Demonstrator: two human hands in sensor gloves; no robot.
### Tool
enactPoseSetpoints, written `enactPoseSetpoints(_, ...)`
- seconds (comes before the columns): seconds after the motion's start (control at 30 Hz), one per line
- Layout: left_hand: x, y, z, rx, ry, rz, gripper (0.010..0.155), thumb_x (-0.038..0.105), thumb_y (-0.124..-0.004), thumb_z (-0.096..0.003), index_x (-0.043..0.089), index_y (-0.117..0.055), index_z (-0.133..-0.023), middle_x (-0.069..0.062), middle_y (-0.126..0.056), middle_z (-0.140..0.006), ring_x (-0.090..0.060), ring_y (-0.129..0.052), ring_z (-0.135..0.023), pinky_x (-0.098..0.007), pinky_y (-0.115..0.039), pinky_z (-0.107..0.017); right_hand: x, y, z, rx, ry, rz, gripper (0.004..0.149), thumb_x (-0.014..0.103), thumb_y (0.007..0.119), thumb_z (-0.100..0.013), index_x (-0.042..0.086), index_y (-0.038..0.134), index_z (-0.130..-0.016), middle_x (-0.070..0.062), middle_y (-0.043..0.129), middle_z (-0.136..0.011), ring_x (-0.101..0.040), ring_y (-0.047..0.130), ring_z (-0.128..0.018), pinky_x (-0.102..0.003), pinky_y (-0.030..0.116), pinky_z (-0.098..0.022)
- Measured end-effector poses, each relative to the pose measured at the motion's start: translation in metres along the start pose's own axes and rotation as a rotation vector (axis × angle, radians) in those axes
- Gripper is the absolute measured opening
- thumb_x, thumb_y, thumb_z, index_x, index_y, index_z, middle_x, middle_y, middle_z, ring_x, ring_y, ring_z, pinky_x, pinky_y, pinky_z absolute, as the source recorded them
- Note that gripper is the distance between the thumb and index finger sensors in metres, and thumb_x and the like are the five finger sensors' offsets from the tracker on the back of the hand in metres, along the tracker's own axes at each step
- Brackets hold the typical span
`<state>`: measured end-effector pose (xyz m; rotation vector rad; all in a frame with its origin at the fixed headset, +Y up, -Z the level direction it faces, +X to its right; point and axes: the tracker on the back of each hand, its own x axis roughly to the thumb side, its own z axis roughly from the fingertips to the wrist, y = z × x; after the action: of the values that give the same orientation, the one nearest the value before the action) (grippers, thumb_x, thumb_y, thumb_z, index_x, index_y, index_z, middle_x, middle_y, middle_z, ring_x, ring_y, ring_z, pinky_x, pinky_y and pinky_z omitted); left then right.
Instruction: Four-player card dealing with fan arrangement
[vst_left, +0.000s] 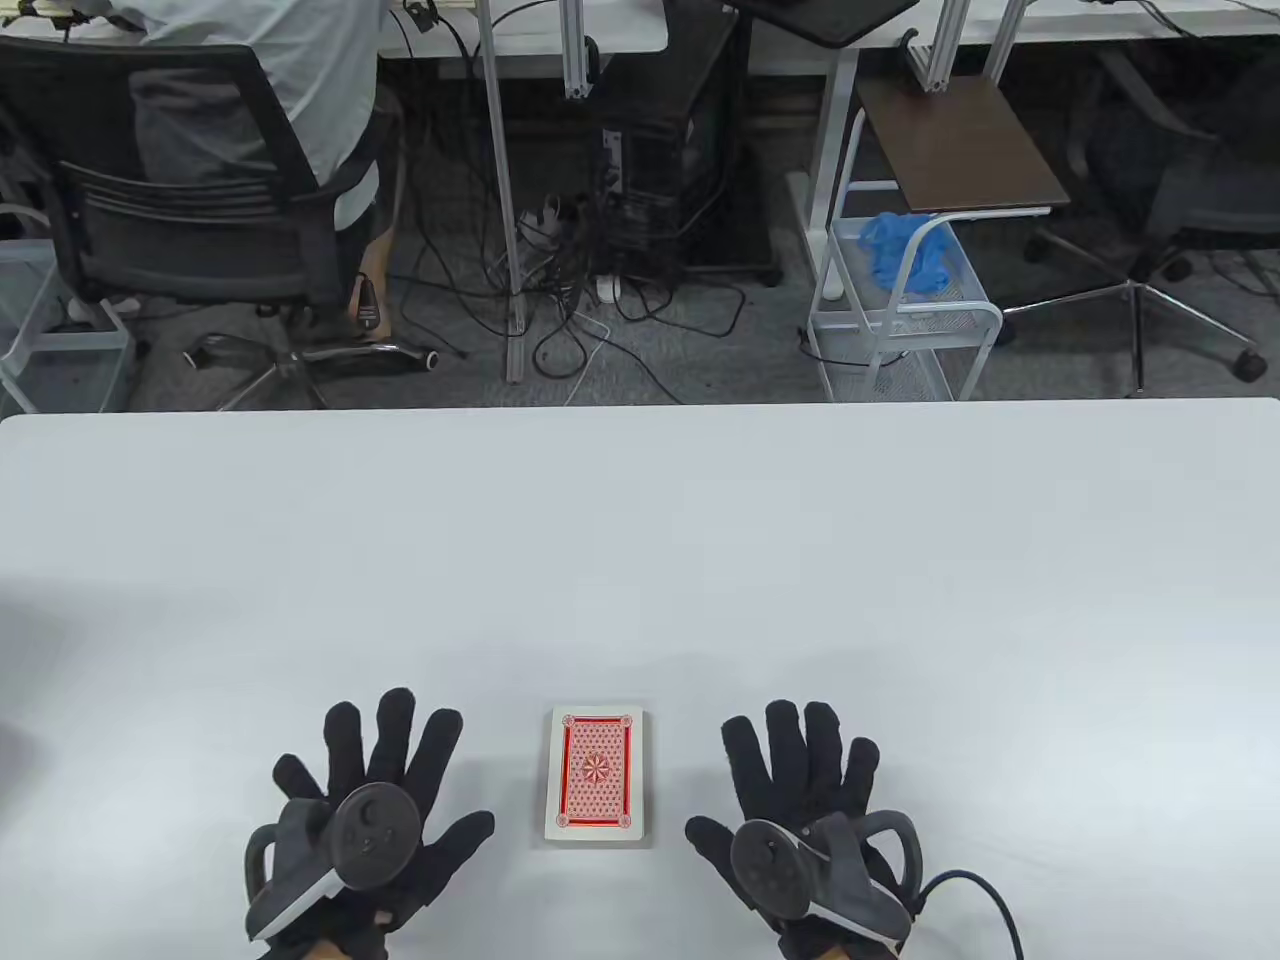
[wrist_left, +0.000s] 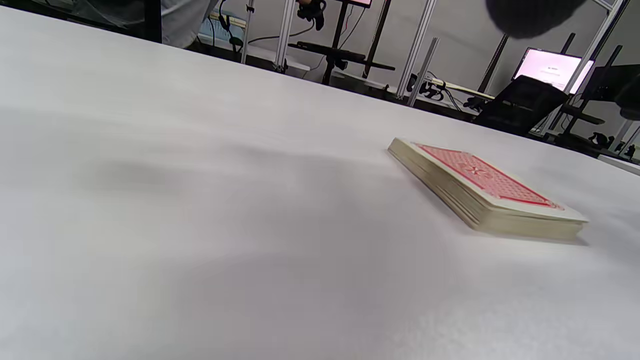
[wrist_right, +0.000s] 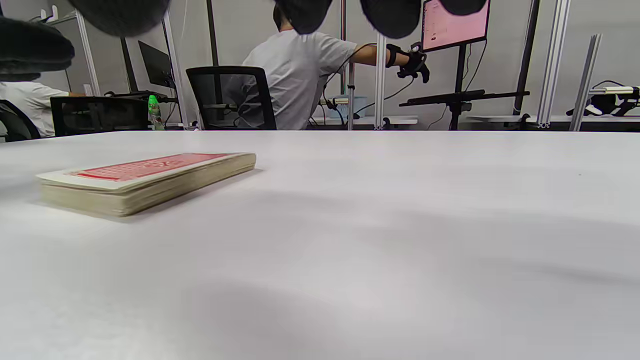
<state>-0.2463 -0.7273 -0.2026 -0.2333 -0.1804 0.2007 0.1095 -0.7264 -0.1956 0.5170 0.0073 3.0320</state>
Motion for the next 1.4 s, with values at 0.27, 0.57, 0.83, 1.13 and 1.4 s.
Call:
enactPoseSetpoints(0.27, 0.001, -0.003, -0.001, -0.022, 0.007, -0.001, 0.091, 0.082, -0.054, -0.0494, 0.038, -0.018, -0.121, -0.011, -0.006, -0.131, -0.058, -0.011, -0.118, -0.086, -0.018, -0.066, 0.003, -0.003, 0.005, -0.002, 0.001, -0.003, 0.093, 0.063, 0.056, -0.057, 0.004, 0.029, -0.124, -0.043, 0.027, -0.122, -0.074, 0.021, -0.104, -0.09, 0.025, -0.062)
enactPoseSetpoints(0.57, 0.011, -0.004, -0.008, -0.079, 0.022, 0.166, 0.096, 0.081, -0.054, -0.051, 0.028, -0.017, -0.122, -0.027, -0.01, -0.126, -0.054, -0.011, -0.117, -0.083, -0.018, -0.068, 0.032, 0.003, -0.011, 0.016, -0.072, -0.02, 0.091, 0.063, 0.056, -0.057, 0.002, 0.038, -0.123, -0.043, 0.036, -0.121, -0.074, 0.035, -0.104, -0.087, 0.037, -0.063)
enactPoseSetpoints(0.83, 0.042, -0.016, -0.04, -0.18, 0.224, 0.579, 0.084, 0.063, -0.065, -0.0558, 0.01, -0.045, -0.118, -0.03, -0.061, -0.119, -0.057, -0.071, -0.102, -0.069, -0.064, -0.071, 0.053, 0.022, -0.051, 0.171, 0.166, -0.688, 0.09, 0.058, 0.053, -0.061, -0.007, 0.035, -0.121, -0.051, 0.035, -0.115, -0.079, 0.051, -0.096, -0.084, 0.053, -0.06)
enactPoseSetpoints(1.13, 0.063, -0.03, -0.061, -0.22, 0.269, 0.733, 0.08, 0.059, -0.066, -0.0574, 0.011, -0.046, -0.118, -0.03, -0.058, -0.117, -0.055, -0.074, -0.091, -0.06, -0.08, -0.065, 0.063, 0.038, -0.072, 0.115, 0.417, -1.077, 0.092, 0.05, 0.062, -0.063, -0.018, 0.029, -0.116, -0.059, 0.03, -0.108, -0.075, 0.048, -0.091, -0.08, 0.062, -0.051)
enactPoseSetpoints(1.4, 0.059, -0.03, -0.063, -0.271, 0.233, 0.775, 0.08, 0.058, -0.066, -0.0574, 0.011, -0.044, -0.119, -0.032, -0.053, -0.119, -0.056, -0.07, -0.094, -0.061, -0.078, -0.066, 0.04, 0.049, -0.095, 0.208, 0.569, -1.201, 0.083, 0.039, 0.072, -0.061, -0.017, 0.042, -0.115, -0.033, 0.078, -0.099, -0.047, 0.082, -0.072, -0.062, 0.078, -0.049)
